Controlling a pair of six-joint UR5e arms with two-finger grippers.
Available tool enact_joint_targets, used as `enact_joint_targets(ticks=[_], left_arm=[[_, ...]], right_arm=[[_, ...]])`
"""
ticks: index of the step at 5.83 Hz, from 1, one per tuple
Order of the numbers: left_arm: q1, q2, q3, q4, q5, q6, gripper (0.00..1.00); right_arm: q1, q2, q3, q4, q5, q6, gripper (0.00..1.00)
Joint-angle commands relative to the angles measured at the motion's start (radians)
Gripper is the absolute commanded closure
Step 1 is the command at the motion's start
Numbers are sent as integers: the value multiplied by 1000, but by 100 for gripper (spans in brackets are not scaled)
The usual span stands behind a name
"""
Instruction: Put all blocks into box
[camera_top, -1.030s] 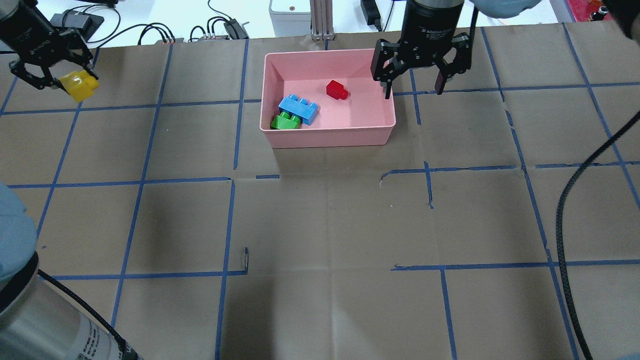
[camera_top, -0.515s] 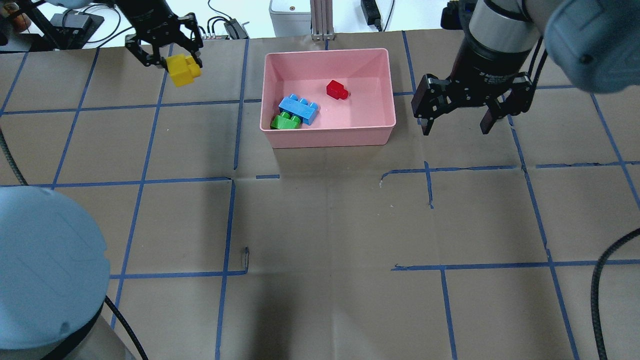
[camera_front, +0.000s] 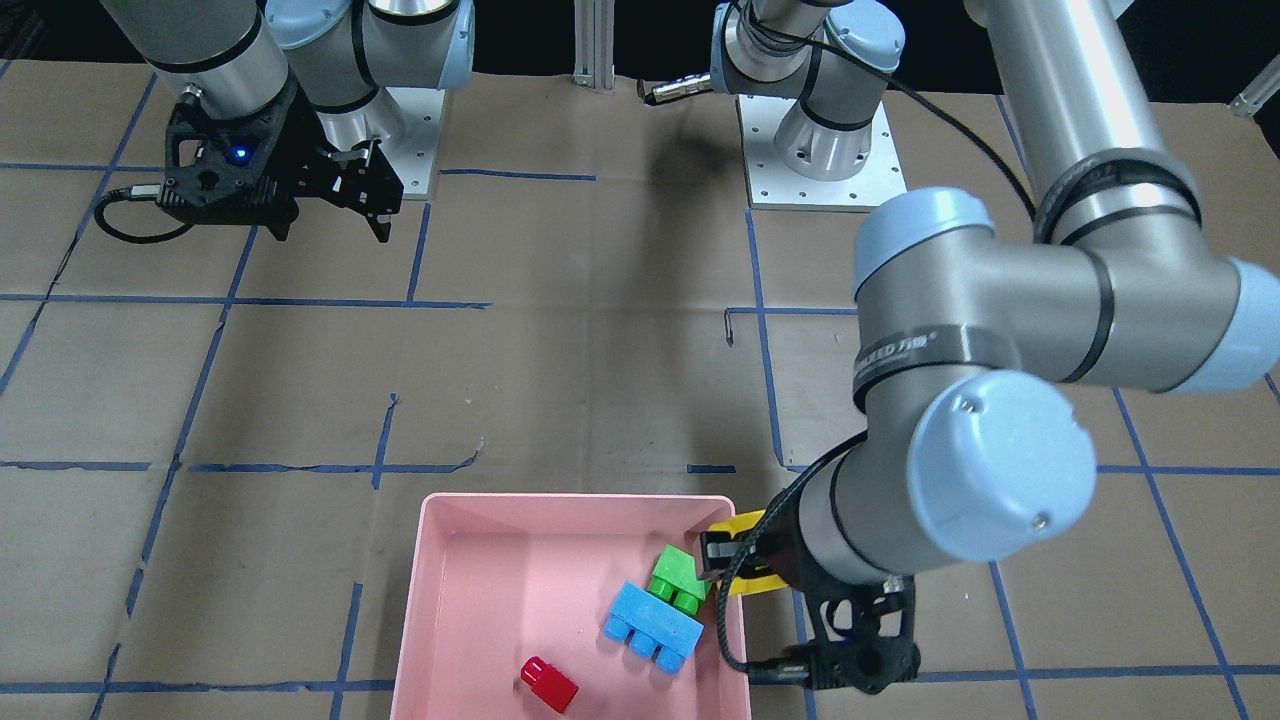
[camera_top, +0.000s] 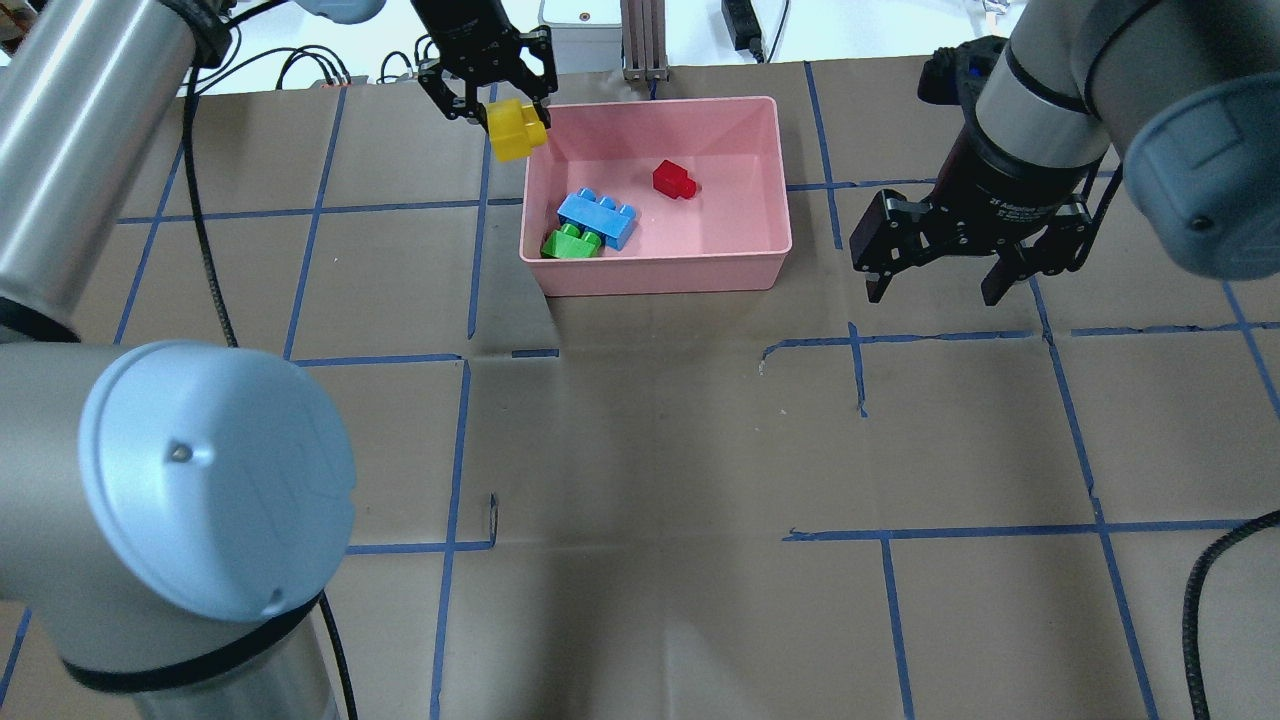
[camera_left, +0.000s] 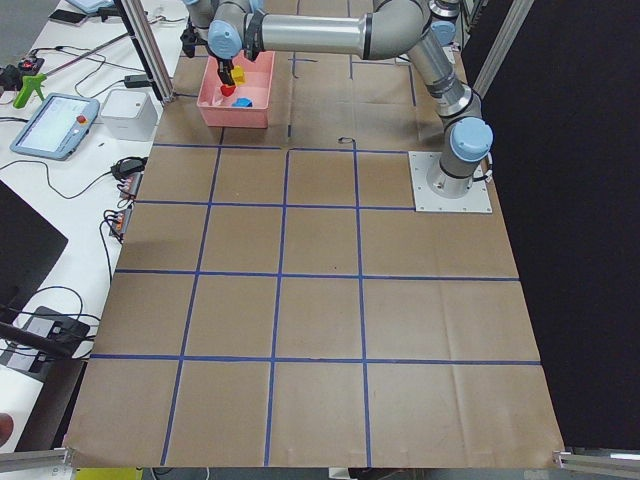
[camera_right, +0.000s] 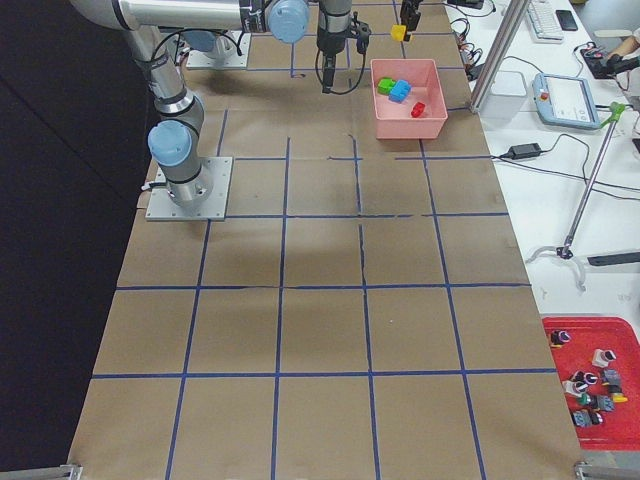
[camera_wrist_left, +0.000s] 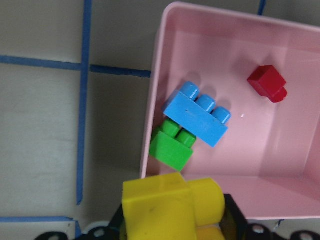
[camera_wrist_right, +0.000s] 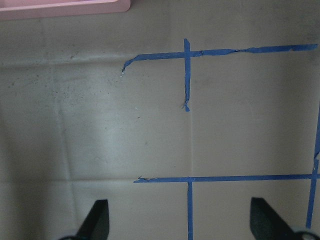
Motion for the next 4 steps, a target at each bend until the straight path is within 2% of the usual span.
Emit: enact_joint_targets(ticks=[1,2,3,4], left_arm=[[-43,-122,29,102,0,1,78],[-51,-127,23,103,0,-1,72],[-52,-124,26,110,-2,-2,29],[-52,-112,26,110,-5,2,1]], right_arm=[[0,0,4,-4,5,3,1],[0,2,4,-4,5,3,1],[0,2,11,-7,5,3,1],[0,2,16,-13,5,2,1]])
